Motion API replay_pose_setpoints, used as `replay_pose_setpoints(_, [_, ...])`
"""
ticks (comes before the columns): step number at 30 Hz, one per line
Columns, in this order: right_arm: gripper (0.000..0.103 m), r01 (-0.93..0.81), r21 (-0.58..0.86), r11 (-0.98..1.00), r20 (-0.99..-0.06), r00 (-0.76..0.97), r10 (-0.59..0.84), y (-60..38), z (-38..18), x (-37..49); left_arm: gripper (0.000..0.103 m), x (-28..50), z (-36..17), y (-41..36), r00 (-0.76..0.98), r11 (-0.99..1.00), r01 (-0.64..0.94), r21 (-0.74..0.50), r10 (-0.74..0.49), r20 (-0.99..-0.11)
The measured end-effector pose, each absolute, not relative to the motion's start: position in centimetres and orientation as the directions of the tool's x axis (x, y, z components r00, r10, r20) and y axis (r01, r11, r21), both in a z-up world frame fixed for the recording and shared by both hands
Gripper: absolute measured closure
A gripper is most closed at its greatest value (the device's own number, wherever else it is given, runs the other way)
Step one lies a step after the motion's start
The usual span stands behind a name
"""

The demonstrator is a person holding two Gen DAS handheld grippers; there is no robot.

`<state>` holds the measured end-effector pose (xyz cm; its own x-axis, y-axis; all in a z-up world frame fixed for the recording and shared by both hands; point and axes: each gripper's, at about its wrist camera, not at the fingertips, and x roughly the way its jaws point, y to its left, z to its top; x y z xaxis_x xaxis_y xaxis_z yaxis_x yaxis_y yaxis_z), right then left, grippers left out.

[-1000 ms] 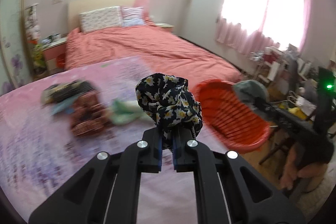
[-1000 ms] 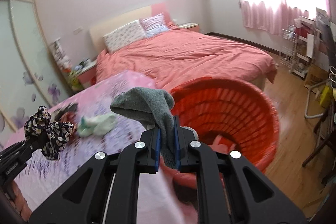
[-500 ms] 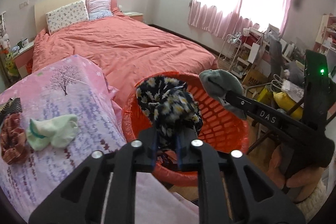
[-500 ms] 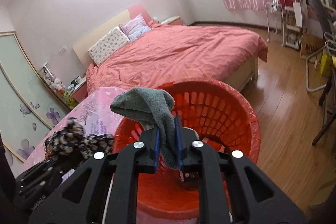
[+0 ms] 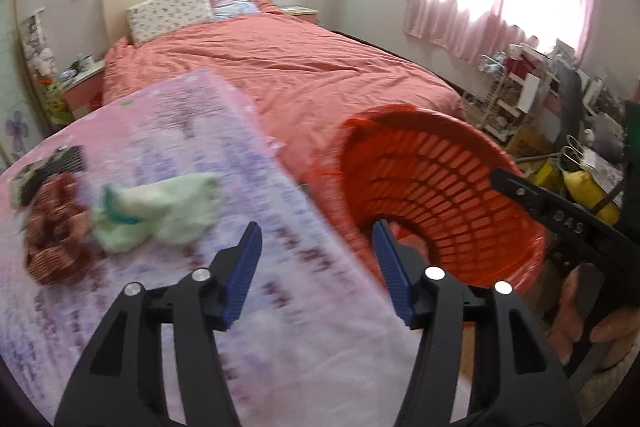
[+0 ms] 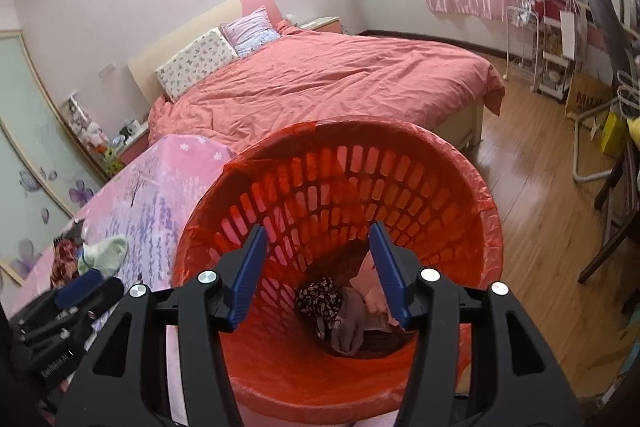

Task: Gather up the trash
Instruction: 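Grasp the brown plaid scrunchie with the left tool while the right tool grasps the mint sock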

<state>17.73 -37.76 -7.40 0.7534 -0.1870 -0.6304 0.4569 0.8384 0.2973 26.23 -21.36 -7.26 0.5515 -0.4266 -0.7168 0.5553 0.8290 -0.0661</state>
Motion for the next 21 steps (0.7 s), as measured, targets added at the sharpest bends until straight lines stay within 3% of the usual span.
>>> replay_pose_setpoints(5, [0.047,0.418,0.255,0.872,-0.622,0.761,-0.183,-35.3,-6.7,17.8,0.038,27.3,-6.8,-15.3,0.613,0.889,0.457,-0.033,-0.342,-0.713])
replay_pose_setpoints(13, [0.047,0.337,0.207,0.918,-0.623,0.77,-0.142,-31.0,-6.2,18.8,0.039,31.1,-6.6,-4.4,0.681,0.978,0.203,-0.043,-0.173,-0.711])
replay_pose_setpoints(21, [0.047,0.279,0.205,0.938,-0.635,0.767,-0.089,-27.7,-6.1,20.0,0.056,34.2,-7.8,-2.5,0.639,0.976,0.186,-0.114,-0.208,-0.74])
